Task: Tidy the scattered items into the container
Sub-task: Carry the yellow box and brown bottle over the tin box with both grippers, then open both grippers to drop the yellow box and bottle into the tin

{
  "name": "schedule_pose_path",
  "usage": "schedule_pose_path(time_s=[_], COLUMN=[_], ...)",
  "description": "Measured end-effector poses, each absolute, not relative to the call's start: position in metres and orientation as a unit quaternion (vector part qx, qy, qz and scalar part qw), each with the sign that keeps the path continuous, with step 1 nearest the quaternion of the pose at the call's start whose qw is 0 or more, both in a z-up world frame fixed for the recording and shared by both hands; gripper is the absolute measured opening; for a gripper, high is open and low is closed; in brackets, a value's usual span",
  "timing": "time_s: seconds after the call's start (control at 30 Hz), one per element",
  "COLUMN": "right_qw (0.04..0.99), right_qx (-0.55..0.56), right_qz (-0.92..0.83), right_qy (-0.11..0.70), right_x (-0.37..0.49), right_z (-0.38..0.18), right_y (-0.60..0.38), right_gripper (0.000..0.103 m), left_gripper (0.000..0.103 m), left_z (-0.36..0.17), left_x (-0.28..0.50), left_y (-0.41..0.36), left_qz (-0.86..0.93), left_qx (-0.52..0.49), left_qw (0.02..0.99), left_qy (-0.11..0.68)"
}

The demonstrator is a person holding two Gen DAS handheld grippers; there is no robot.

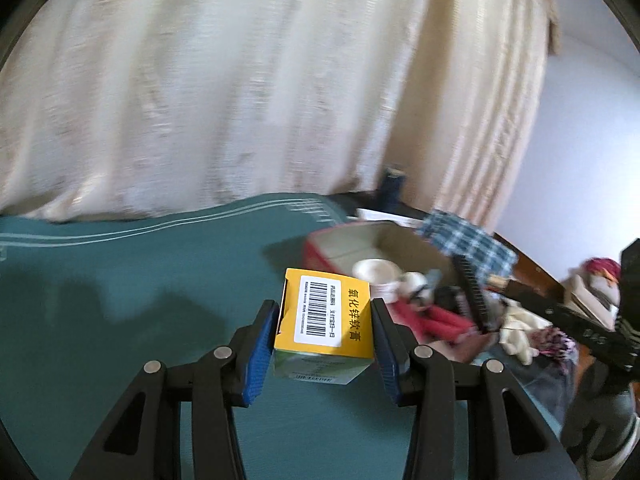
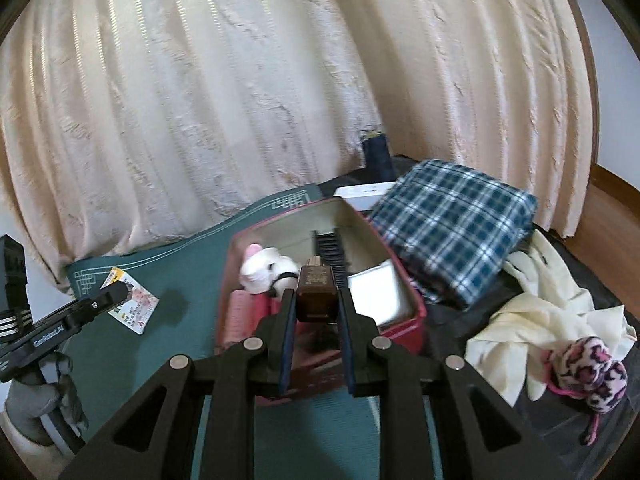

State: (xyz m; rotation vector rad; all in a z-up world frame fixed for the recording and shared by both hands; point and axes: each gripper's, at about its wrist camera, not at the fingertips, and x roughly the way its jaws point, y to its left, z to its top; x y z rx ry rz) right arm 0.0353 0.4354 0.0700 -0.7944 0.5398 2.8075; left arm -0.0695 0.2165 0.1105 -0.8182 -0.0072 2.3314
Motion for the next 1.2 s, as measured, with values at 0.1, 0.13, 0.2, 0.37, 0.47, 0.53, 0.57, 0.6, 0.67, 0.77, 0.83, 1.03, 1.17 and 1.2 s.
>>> schedule_pose_path(time_s=[0.1, 0.13, 0.2, 0.37, 0.47, 0.53, 0.57, 0.6, 0.67, 0.77, 0.83, 1.03, 1.17, 1.2], right_qw=[0.098, 0.100, 0.100, 0.098, 0.092, 0.088, 0.088, 0.087, 0.084, 0.083, 0.081, 0.086, 0.082, 0.079], right_qx=[-0.269, -0.272, -0.277, -0.290, -0.302, -0.309, -0.311, -0.312, -0.317, -0.318, -0.317, -0.320, -0.308, -0.307], right_qz=[0.942, 0.941, 0.939, 0.935, 0.931, 0.930, 0.930, 0.930, 0.930, 0.932, 0.932, 0.928, 0.934, 0.935], right_qy=[0.176, 0.176, 0.180, 0.181, 0.181, 0.176, 0.174, 0.172, 0.165, 0.152, 0.152, 0.173, 0.164, 0.161], right_x=[0.031, 0.028, 0.024, 0.010, -0.001, -0.010, -0.014, -0.017, -0.025, -0.032, -0.032, -0.016, 0.004, 0.008], right_z=[0.066, 0.063, 0.058, 0.045, 0.037, 0.033, 0.032, 0.031, 0.029, 0.027, 0.027, 0.028, 0.039, 0.041], right_y=[0.443, 0.446, 0.451, 0.462, 0.465, 0.464, 0.464, 0.463, 0.461, 0.459, 0.459, 0.467, 0.464, 0.462], right_gripper=[0.022, 0.022, 0.022, 0.022, 0.022, 0.022, 0.021, 0.021, 0.021, 0.022, 0.022, 0.063, 0.076, 0.076], left_gripper=[0.047, 0.047, 0.047, 0.047, 0.047, 0.047, 0.047, 0.047, 0.047, 0.047, 0.051, 0.089, 0.089, 0.092], left_z=[0.111, 0.111, 0.109, 0.103, 0.097, 0.093, 0.091, 0.088, 0.085, 0.080, 0.079, 0.084, 0.096, 0.099], left_x=[-0.067, -0.066, -0.066, -0.070, -0.076, -0.081, -0.083, -0.086, -0.090, -0.095, -0.097, -0.093, -0.084, -0.082], left_y=[0.241, 0.249, 0.266, 0.292, 0.303, 0.306, 0.310, 0.314, 0.319, 0.325, 0.327, 0.320, 0.310, 0.307], left_qz=[0.883, 0.881, 0.876, 0.868, 0.866, 0.864, 0.864, 0.863, 0.862, 0.862, 0.861, 0.869, 0.884, 0.888], left_qx=[-0.314, -0.315, -0.317, -0.322, -0.329, -0.334, -0.336, -0.338, -0.339, -0.341, -0.341, -0.330, -0.308, -0.304], left_qw=[0.348, 0.353, 0.364, 0.376, 0.376, 0.376, 0.375, 0.375, 0.375, 0.375, 0.376, 0.369, 0.352, 0.344], left_qy=[0.007, 0.011, 0.019, 0.028, 0.030, 0.031, 0.032, 0.034, 0.035, 0.032, 0.028, 0.012, 0.013, 0.015])
